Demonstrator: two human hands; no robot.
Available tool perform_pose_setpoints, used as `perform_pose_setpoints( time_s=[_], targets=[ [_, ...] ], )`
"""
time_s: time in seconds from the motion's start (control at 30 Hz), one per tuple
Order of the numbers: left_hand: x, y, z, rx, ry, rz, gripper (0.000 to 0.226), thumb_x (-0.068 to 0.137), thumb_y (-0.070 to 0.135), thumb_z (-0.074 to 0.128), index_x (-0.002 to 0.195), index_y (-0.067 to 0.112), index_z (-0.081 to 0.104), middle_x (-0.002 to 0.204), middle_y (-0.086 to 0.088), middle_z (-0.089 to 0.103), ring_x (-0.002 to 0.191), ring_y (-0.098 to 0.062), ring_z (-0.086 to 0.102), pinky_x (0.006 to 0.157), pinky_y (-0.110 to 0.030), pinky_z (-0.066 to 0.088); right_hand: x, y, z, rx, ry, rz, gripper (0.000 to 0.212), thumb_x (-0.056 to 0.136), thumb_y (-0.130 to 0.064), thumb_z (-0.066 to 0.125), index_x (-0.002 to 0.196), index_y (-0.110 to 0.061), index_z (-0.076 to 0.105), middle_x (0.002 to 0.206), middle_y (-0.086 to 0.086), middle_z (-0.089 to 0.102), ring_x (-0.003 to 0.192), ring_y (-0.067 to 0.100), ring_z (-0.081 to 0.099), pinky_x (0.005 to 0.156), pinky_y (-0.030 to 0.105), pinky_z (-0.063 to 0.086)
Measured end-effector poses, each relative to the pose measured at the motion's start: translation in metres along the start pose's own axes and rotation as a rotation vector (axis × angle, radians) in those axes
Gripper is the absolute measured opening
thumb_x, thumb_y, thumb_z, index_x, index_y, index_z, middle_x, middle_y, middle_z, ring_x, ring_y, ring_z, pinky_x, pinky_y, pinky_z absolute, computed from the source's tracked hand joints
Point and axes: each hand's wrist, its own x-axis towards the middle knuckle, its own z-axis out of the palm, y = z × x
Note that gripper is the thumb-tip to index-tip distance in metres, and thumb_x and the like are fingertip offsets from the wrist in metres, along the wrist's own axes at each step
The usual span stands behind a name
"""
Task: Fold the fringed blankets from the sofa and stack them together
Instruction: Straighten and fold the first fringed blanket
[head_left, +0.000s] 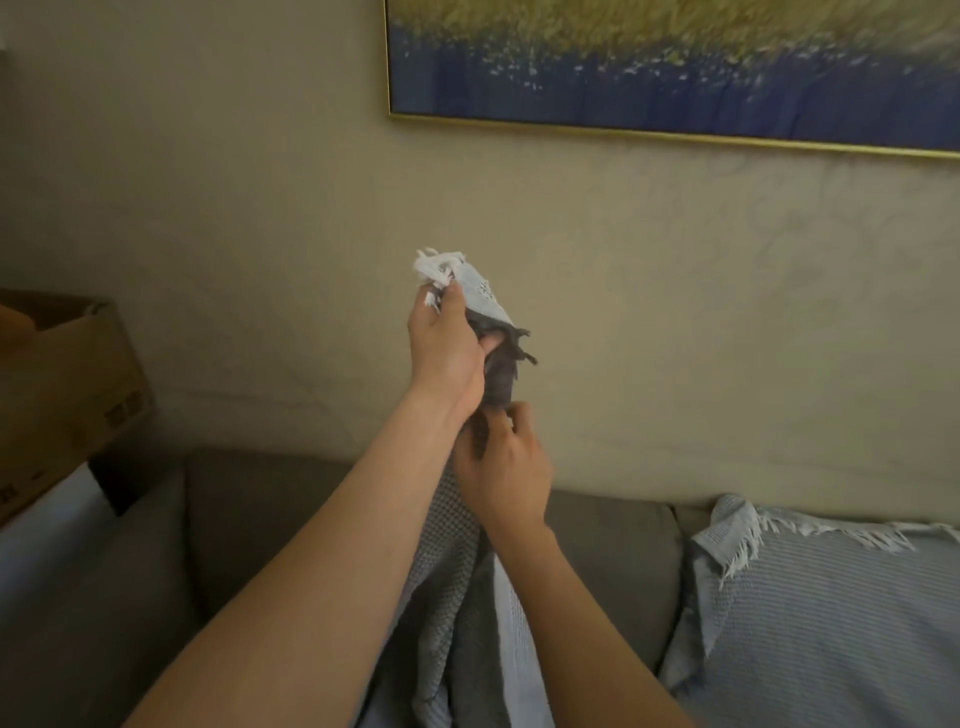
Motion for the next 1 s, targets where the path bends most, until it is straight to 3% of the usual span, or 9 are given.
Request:
perform_pose_setpoints(
  time_s=[0.13,0.27,0.5,0.67,0.73,0.8,0.87,0.97,1.0],
  targets=[
    [-0.004,-0.013,-0.007,-0.013,0.016,-0.027,0.018,0.114,0.016,0.044,0.111,0.018,0.061,0.114,-0.010,0.066,0.103,-0.025,0.066,0.089,-0.049,0.062,0.006,-0.020,-0.001,0.032,-0.061,0.223,0.050,0.077,-0.056,0.052,0.104,-0.017,0.068,0.106,0.003,0.060,0.076,0.033,0.064,0.061,0.034,0.039],
    [-0.001,-0.019,-0.019,0.013,0.030,-0.006,0.018,0.114,0.016,0.044,0.111,0.018,0.062,0.107,-0.007,0.065,0.098,-0.022,0.065,0.090,-0.050,0.061,0.007,-0.016,0.011,0.057,-0.081,0.316,0.031,0.087,-0.039,0.054,0.074,-0.011,0.058,0.090,0.004,0.055,0.061,0.029,0.049,0.058,0.034,0.034],
    [0.008,-0.022,-0.037,0.058,0.087,0.046,0.022,0.114,0.012,0.042,0.108,0.020,0.062,0.103,-0.006,0.068,0.095,-0.020,0.067,0.081,-0.043,0.065,-0.011,0.023,0.023,0.111,-0.119,0.217,0.050,0.099,-0.014,0.057,0.058,-0.023,0.029,0.063,-0.011,0.036,0.052,0.006,0.034,0.050,0.024,0.020],
    [0.015,-0.028,-0.047,0.127,0.159,0.065,0.021,0.114,0.014,0.042,0.115,0.018,0.062,0.100,-0.004,0.067,0.088,-0.015,0.068,0.087,-0.048,0.064,-0.021,0.046,0.029,0.189,-0.098,0.063,0.047,0.092,0.004,0.062,0.063,-0.020,0.033,0.056,-0.017,0.027,0.044,0.002,0.025,0.042,0.018,0.023],
    [0.016,-0.033,-0.053,0.147,0.184,0.048,0.021,0.114,0.016,0.043,0.116,0.017,0.063,0.102,-0.006,0.068,0.090,-0.017,0.069,0.088,-0.050,0.064,-0.025,0.054,0.029,0.230,-0.097,0.084,0.034,0.095,0.004,0.059,0.073,-0.017,0.042,0.056,-0.017,0.032,0.041,0.008,0.033,0.041,0.017,0.021],
    [0.016,-0.039,-0.056,0.164,0.208,0.042,0.021,0.114,0.017,0.043,0.116,0.016,0.064,0.104,-0.009,0.068,0.092,-0.020,0.069,0.088,-0.052,0.064,-0.032,0.058,0.026,0.361,-0.107,0.139,0.017,0.099,0.001,0.056,0.099,-0.015,0.050,0.059,-0.013,0.045,0.045,0.008,0.047,0.042,0.014,0.024],
    [0.014,-0.046,-0.058,0.189,0.234,0.037,0.022,0.114,0.017,0.042,0.116,0.014,0.064,0.108,-0.012,0.069,0.092,-0.023,0.070,0.086,-0.053,0.064,-0.036,0.063,0.027,0.453,-0.115,0.240,0.022,0.099,-0.001,0.054,0.115,-0.014,0.047,0.065,-0.007,0.056,0.050,0.007,0.051,0.045,0.018,0.032],
    [0.012,-0.055,-0.059,0.215,0.254,0.023,0.023,0.114,0.017,0.042,0.113,0.016,0.065,0.109,-0.013,0.070,0.089,-0.023,0.071,0.085,-0.055,0.064,-0.038,0.070,0.033,0.451,-0.280,0.411,0.014,0.101,-0.004,0.049,0.109,-0.009,0.059,0.088,0.005,0.069,0.076,0.021,0.066,0.063,0.034,0.052],
    [0.011,-0.056,-0.058,0.218,0.253,0.019,0.023,0.114,0.017,0.042,0.113,0.016,0.065,0.108,-0.013,0.070,0.088,-0.022,0.071,0.085,-0.055,0.065,-0.039,0.072,0.035,0.467,-0.327,0.443,0.015,0.102,-0.004,0.046,0.107,-0.009,0.060,0.092,0.007,0.070,0.080,0.024,0.067,0.065,0.032,0.054]
  ],
)
